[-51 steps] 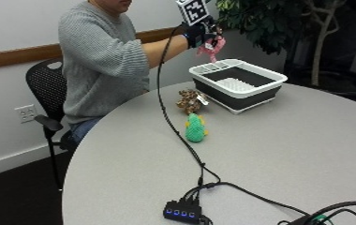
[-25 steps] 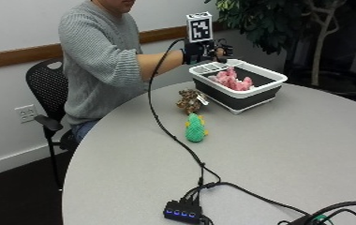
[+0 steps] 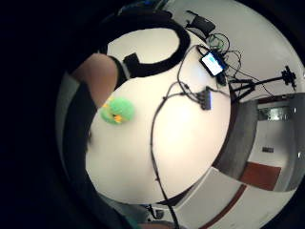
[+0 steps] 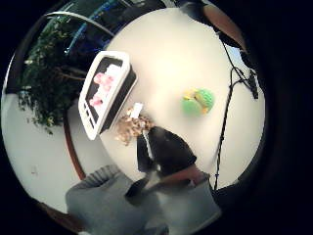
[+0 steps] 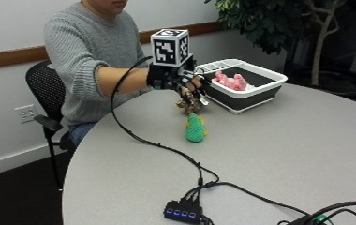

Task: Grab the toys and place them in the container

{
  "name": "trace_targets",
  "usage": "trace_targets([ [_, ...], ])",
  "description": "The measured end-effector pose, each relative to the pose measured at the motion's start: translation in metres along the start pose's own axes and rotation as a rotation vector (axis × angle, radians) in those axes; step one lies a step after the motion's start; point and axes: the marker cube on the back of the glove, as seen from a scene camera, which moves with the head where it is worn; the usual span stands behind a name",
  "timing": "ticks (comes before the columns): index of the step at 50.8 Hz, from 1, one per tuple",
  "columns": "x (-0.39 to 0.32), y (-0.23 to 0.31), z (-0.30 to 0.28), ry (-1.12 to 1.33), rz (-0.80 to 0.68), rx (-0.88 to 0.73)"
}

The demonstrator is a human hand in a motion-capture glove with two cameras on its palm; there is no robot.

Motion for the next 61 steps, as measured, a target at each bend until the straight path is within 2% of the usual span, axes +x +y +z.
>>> trace_targets([
  [5,0.008,-0.009,0.027,0.000,0.027,-0.066],
  [14,0.008,-0.020,0.109,0.032,0.055,-0.242],
  [19,0.003,-0.021,0.132,0.045,0.052,-0.221],
  [25,0.000,-0.024,0.132,0.085,0.047,-0.197],
  [33,-0.006,-0.029,0.099,0.019,0.000,-0.079],
  [39,0.001,-0.041,0.014,-0.110,-0.003,0.066],
  [46,-0.019,-0.041,-0.061,-0.030,-0.072,0.186],
  [56,-0.084,-0.066,-0.077,-0.074,-0.163,0.156],
  [61,-0.134,-0.088,-0.069,0.139,-0.255,0.160],
])
